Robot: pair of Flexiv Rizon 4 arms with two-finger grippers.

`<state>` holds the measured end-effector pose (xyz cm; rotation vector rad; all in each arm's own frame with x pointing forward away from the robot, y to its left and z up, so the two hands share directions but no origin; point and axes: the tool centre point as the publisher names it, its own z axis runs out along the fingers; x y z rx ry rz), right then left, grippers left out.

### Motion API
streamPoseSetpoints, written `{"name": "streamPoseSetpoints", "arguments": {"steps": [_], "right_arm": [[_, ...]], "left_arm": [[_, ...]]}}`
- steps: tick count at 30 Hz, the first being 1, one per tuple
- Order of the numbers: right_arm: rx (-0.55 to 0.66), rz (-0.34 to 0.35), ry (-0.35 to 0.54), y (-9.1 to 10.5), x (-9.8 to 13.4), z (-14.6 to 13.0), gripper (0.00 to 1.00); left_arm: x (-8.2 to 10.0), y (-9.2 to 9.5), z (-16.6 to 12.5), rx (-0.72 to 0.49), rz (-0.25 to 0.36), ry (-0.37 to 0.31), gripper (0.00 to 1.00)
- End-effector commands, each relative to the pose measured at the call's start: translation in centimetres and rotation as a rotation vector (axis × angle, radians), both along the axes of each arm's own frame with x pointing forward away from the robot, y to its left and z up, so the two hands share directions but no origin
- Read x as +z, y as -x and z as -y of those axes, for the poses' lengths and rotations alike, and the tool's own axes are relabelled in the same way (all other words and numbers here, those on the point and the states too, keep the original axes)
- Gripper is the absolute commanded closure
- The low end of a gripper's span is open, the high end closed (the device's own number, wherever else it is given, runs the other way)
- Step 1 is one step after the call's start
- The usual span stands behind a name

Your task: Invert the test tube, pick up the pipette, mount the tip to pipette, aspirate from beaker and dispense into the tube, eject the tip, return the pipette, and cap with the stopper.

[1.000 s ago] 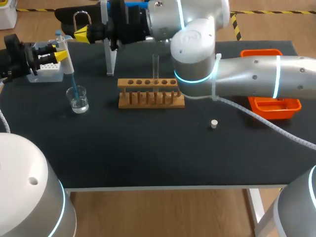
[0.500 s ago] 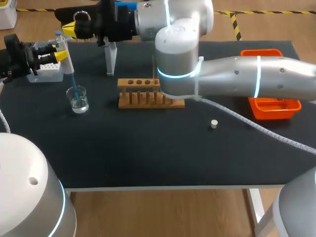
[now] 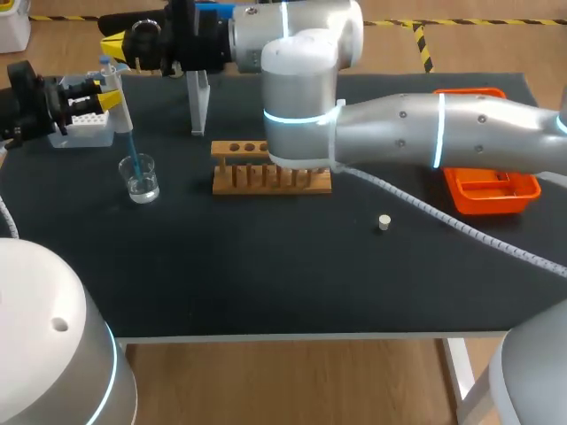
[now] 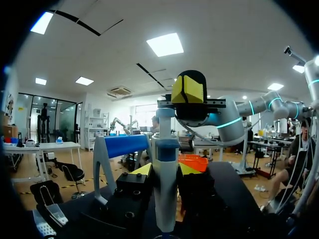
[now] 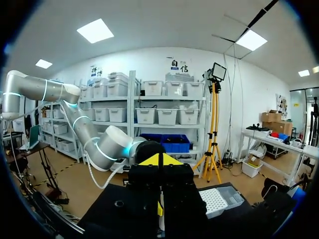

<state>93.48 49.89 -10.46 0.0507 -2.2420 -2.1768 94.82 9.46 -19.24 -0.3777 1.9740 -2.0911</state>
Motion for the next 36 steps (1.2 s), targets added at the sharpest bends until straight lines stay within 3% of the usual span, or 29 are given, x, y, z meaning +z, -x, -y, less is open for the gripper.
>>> {"name": "streamPoseSetpoints", "arguments": {"steps": [1,36], "right_arm": [[0.009,0.003,-0.013,-0.9,-0.5,-1.1,1.0],[0.039,-0.005,-0.014,-1.4,-2.0,-3.0,1.0]], "left_arm": [[-0.1,0.0,-0.1,-0.003,0.002,0.002,1.0],[-0.1,0.0,-0.1,-0.003,0.002,0.002,1.0]]}}
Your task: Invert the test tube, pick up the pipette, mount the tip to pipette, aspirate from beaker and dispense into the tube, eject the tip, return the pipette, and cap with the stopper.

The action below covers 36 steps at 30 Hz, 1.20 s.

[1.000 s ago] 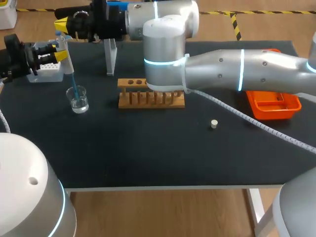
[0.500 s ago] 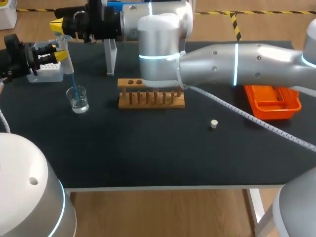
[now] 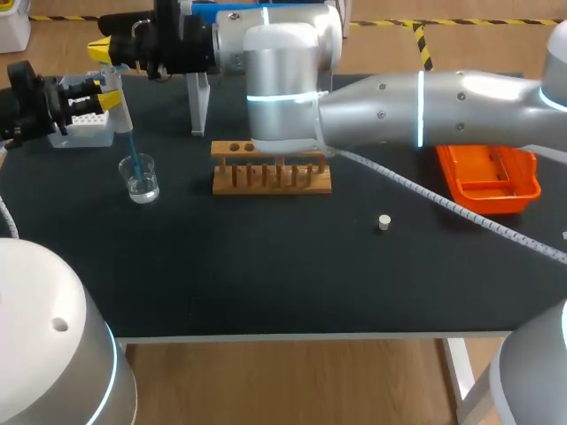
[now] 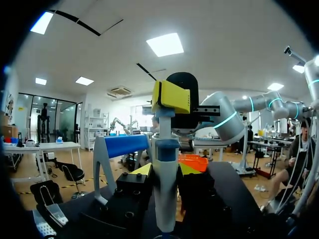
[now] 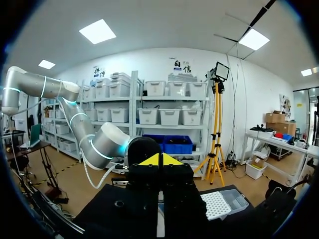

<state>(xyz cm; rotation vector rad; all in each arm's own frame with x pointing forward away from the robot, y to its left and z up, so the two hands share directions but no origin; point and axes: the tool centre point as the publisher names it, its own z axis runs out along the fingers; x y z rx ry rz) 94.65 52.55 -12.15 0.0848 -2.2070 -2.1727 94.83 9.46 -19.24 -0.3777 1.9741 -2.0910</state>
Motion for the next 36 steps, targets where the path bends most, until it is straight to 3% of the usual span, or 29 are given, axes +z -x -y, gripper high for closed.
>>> {"name": "streamPoseSetpoints", "arguments": {"steps": [1,36], "right_arm": [[0.004,-0.002,0.001,-0.2,-0.4,-0.3,1.0],[-0.005,-0.045,0.04,1.0,-3.4,0.2,1.0]], "left_arm": [[-0.1,0.0,-0.1,-0.003,0.002,0.002,1.0],[-0.1,0.0,-0.1,-0.003,0.002,0.002,1.0]]}}
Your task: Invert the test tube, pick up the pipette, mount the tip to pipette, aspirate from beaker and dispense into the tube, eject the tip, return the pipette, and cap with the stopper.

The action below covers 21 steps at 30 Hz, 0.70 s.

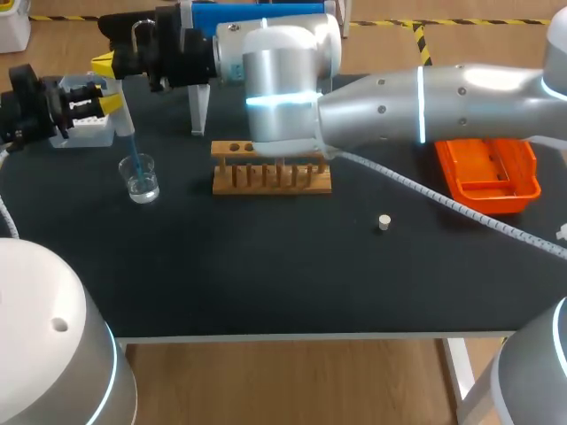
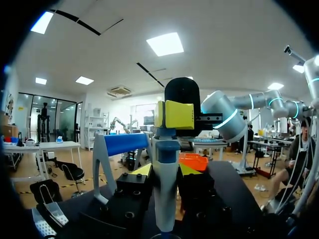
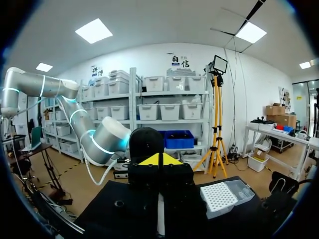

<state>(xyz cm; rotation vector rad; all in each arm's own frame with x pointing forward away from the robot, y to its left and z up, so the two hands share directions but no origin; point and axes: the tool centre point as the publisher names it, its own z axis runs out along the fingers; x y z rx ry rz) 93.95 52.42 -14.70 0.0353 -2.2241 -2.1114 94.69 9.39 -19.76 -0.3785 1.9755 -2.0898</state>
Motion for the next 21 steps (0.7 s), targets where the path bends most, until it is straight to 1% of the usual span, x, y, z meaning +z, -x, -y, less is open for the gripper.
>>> {"name": "streamPoseSetpoints", "arguments": {"steps": [1,7,13,18,19,21], "right_arm": [[-0.004,-0.004,0.003,0.4,-1.0,0.1,1.0],[-0.004,-0.01,0.01,0.6,-1.1,0.1,1.0],[-0.007,0.04,-0.022,0.2,2.0,0.3,1.0],[-0.014,0.077,-0.038,0.0,4.6,1.1,1.0],[-0.018,0.082,-0.04,0.0,5.1,1.3,0.92],[-0.021,0.09,-0.042,0.1,5.8,1.9,0.32]], "left_arm": [[0.5,-0.2,-0.1,-0.003,0.003,0.004,1.0],[0.5,-0.2,-0.1,-0.003,0.003,0.004,1.0],[0.5,-0.2,-0.1,-0.003,0.003,0.004,1.0],[0.5,-0.2,-0.1,-0.003,0.003,0.004,1.0],[0.5,-0.2,-0.1,-0.003,0.003,0.004,1.0],[0.5,-0.2,-0.1,-0.003,0.003,0.004,1.0]]}}
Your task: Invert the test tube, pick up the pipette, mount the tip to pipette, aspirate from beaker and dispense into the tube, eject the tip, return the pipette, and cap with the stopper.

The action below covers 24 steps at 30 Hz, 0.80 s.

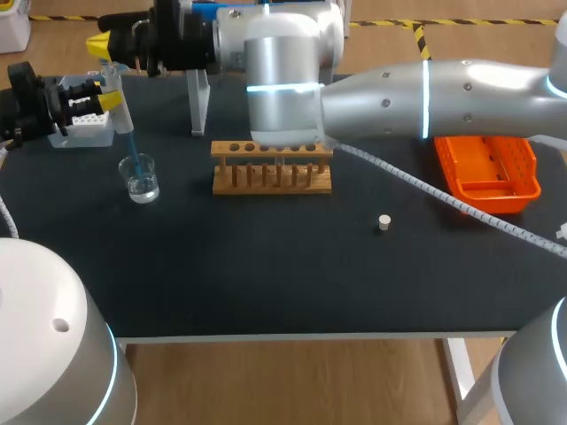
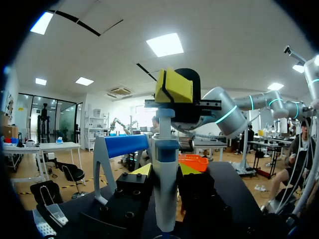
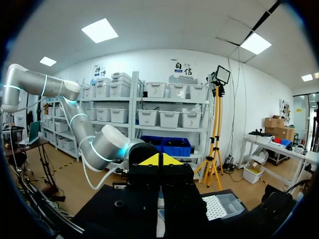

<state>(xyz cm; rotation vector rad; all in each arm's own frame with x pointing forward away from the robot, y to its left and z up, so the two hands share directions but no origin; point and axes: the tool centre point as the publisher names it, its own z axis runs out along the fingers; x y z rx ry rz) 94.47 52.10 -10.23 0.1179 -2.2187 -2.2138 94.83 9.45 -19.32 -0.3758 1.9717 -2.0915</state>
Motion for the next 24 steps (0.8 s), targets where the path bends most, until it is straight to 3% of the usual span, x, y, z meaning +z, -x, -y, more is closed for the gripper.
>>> {"name": "streamPoseSetpoints", "arguments": {"steps": [1,7,17,24], "right_arm": [[-0.012,0.012,0.013,0.7,1.5,1.9,0.0],[-0.004,0.049,0.053,1.1,2.0,5.6,0.0],[0.006,0.1,0.148,1.7,1.7,14.8,0.0],[0.043,0.122,0.222,1.9,1.0,19.7,0.0]], "left_arm": [[0.0,0.0,-0.1,-0.003,0.0,0.001,1.0],[0.0,0.0,-0.1,-0.003,0.0,0.001,1.0],[0.0,0.0,-0.1,-0.003,0.0,0.001,1.0],[0.0,0.0,-0.1,-0.003,0.0,0.001,1.0]]}}
